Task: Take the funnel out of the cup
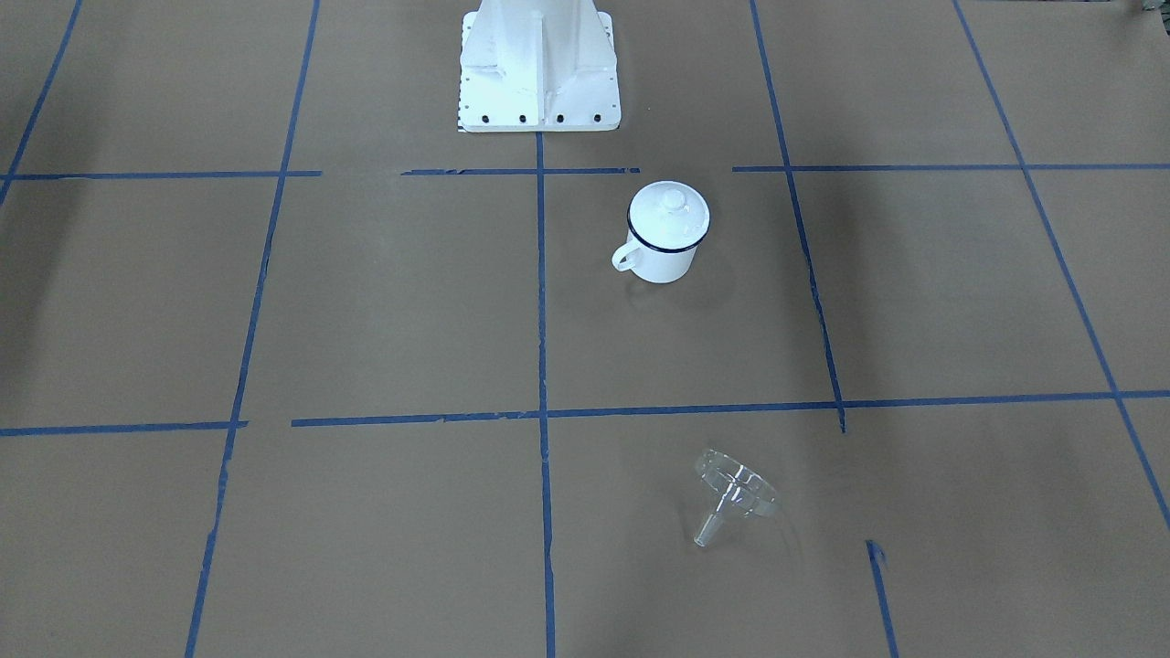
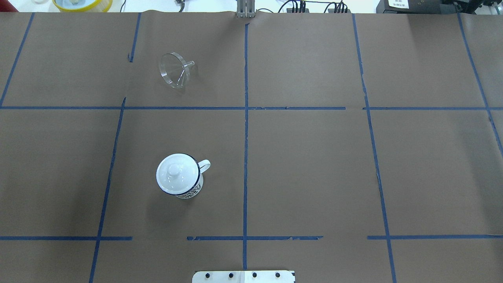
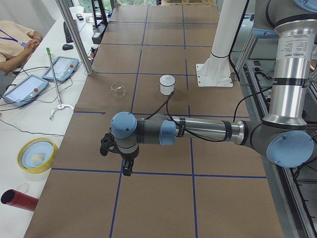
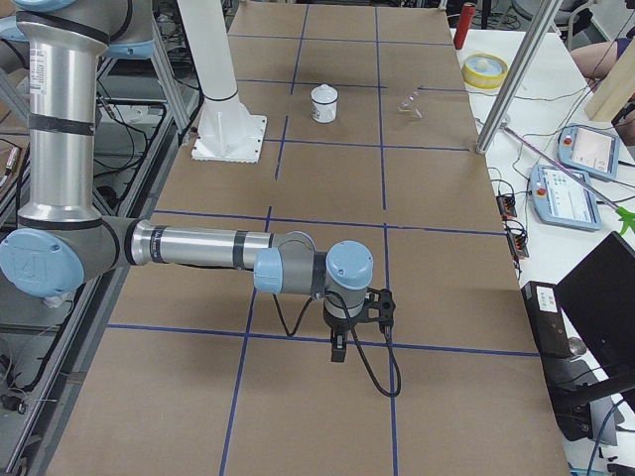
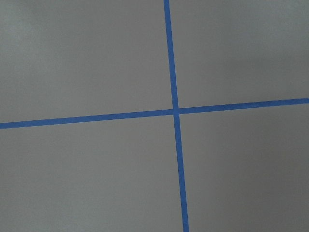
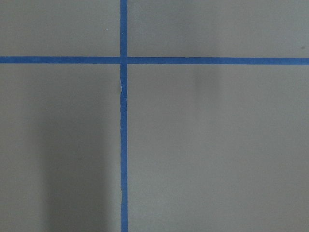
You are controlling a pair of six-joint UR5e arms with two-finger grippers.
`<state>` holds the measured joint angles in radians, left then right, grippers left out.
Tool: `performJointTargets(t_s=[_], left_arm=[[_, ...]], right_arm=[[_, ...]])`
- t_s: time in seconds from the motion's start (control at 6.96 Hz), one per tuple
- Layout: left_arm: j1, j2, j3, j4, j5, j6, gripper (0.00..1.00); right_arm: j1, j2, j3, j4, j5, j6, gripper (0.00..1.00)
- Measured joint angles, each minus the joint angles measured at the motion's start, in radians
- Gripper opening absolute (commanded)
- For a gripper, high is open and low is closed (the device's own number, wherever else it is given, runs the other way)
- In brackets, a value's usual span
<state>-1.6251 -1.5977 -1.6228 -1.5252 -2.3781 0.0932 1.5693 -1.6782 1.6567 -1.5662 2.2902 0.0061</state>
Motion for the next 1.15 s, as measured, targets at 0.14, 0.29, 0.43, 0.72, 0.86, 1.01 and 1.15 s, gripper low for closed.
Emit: performJointTargets(t_s=[0.14, 0.29, 0.43, 0.72, 0.86, 1.01, 1.15], left_arm=[[0.000, 0.003, 0.004, 0.000, -0.001, 0.000, 1.00], [0.001, 0.007, 0.006, 0.000, -0.002, 0.000, 1.00], [0.001, 0.009, 0.008, 0.001, -0.001, 0.000, 1.00], [0.001, 0.010, 0.026, 0.001, 0.000, 0.001, 1.00], [0.001, 0.008, 0.031, 0.001, 0.001, 0.001, 1.00], [0.001, 0.007, 0.034, 0.000, 0.001, 0.001, 1.00], [0.001, 0.006, 0.034, 0.000, 0.002, 0.001, 1.00]], right_arm=[[0.000, 0.000, 0.000, 0.000, 0.000, 0.000, 1.00], [0.000, 0.000, 0.000, 0.000, 0.000, 0.000, 1.00], [0.000, 0.000, 0.000, 0.000, 0.000, 0.000, 1.00], [0.000, 0.000, 0.000, 0.000, 0.000, 0.000, 1.00], [0.000, 0.000, 0.000, 0.000, 0.000, 0.000, 1.00], [0.000, 0.000, 0.000, 0.000, 0.000, 0.000, 1.00], [0.000, 0.000, 0.000, 0.000, 0.000, 0.000, 1.00]])
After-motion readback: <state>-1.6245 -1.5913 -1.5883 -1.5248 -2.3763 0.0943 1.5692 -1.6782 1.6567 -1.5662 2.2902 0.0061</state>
